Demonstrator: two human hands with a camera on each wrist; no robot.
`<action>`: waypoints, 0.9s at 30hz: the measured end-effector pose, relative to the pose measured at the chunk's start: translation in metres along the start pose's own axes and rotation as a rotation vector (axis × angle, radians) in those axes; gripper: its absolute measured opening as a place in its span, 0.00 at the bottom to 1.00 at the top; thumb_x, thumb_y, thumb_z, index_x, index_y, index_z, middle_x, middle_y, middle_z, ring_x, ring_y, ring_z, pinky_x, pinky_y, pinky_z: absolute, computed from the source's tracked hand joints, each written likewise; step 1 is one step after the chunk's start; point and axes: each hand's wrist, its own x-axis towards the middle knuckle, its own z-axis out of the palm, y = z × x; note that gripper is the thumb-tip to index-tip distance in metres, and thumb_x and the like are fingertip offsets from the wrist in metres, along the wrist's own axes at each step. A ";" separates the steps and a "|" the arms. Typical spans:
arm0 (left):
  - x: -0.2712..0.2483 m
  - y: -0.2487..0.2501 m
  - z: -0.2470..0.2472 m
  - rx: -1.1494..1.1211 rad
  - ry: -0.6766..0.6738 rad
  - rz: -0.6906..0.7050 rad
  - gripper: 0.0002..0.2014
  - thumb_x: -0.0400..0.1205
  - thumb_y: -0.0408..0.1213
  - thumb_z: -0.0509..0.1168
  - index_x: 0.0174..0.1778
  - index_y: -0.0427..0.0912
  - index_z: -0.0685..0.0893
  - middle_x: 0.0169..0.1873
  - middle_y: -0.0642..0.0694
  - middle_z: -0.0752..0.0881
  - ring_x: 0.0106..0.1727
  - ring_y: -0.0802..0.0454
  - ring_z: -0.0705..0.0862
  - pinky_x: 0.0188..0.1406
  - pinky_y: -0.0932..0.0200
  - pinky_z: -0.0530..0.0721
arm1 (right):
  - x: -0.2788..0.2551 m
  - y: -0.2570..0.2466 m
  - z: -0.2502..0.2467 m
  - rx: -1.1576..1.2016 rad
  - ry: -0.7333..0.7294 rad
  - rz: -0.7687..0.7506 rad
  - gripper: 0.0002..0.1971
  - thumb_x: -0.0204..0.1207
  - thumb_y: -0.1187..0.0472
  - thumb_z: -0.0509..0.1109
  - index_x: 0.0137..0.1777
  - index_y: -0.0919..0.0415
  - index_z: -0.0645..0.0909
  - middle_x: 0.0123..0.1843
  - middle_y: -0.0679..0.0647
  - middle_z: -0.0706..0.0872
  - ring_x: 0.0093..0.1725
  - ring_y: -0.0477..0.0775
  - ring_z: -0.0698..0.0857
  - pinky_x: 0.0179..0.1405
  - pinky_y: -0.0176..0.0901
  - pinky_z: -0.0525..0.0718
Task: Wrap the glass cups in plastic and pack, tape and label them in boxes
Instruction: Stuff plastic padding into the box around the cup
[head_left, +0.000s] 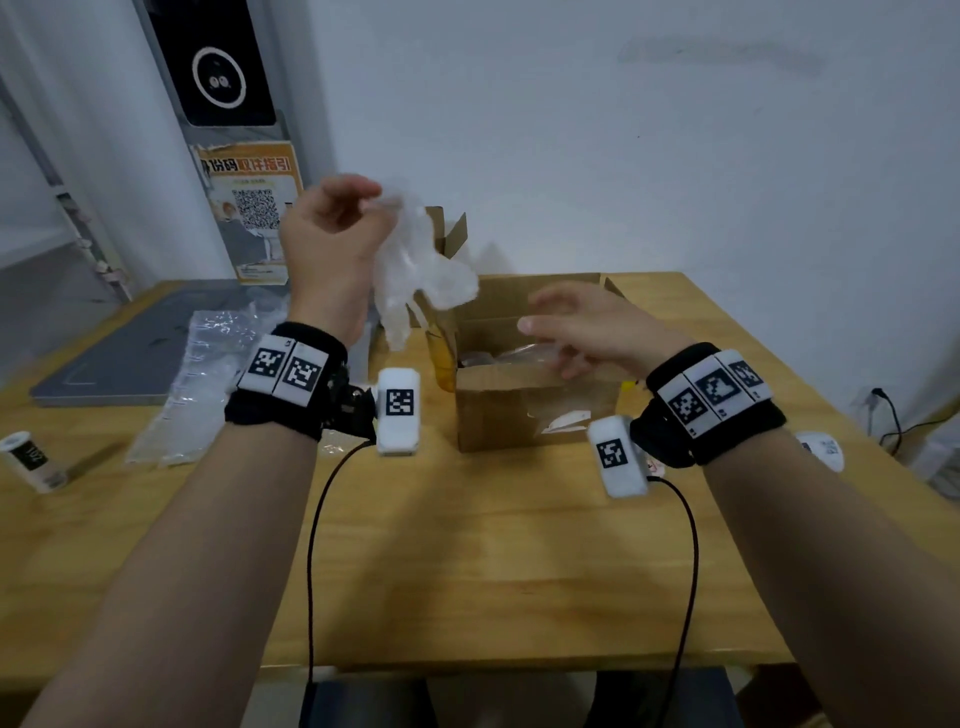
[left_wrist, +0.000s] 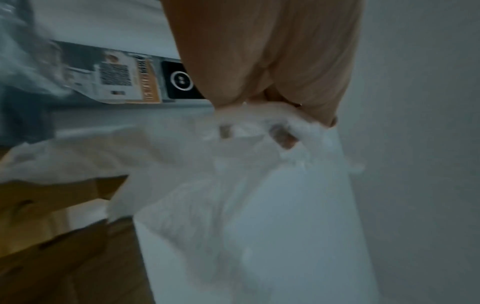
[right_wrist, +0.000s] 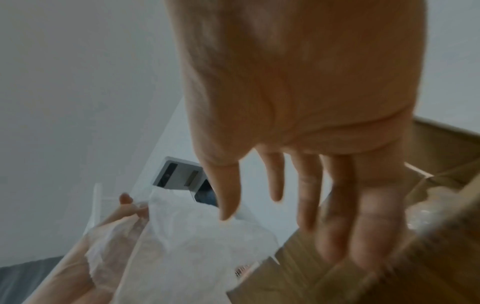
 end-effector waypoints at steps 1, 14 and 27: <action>-0.004 0.008 0.007 0.012 -0.070 0.029 0.14 0.76 0.17 0.71 0.41 0.43 0.85 0.34 0.58 0.89 0.41 0.60 0.87 0.53 0.57 0.87 | -0.003 -0.006 -0.002 0.047 0.042 -0.080 0.33 0.78 0.48 0.81 0.81 0.48 0.73 0.66 0.53 0.85 0.46 0.55 0.93 0.41 0.48 0.92; -0.028 0.040 0.041 0.134 -0.316 0.039 0.13 0.76 0.22 0.75 0.40 0.48 0.89 0.40 0.53 0.88 0.45 0.54 0.88 0.52 0.56 0.89 | -0.018 -0.024 -0.024 0.071 0.531 -0.427 0.19 0.75 0.73 0.72 0.36 0.45 0.89 0.36 0.39 0.91 0.36 0.40 0.88 0.41 0.34 0.84; -0.015 0.050 0.035 0.128 -0.230 0.016 0.11 0.78 0.23 0.76 0.46 0.45 0.88 0.41 0.48 0.82 0.48 0.54 0.92 0.52 0.60 0.87 | -0.016 -0.021 -0.039 -0.027 0.563 -0.380 0.13 0.83 0.66 0.70 0.43 0.50 0.92 0.46 0.38 0.91 0.48 0.43 0.88 0.44 0.35 0.83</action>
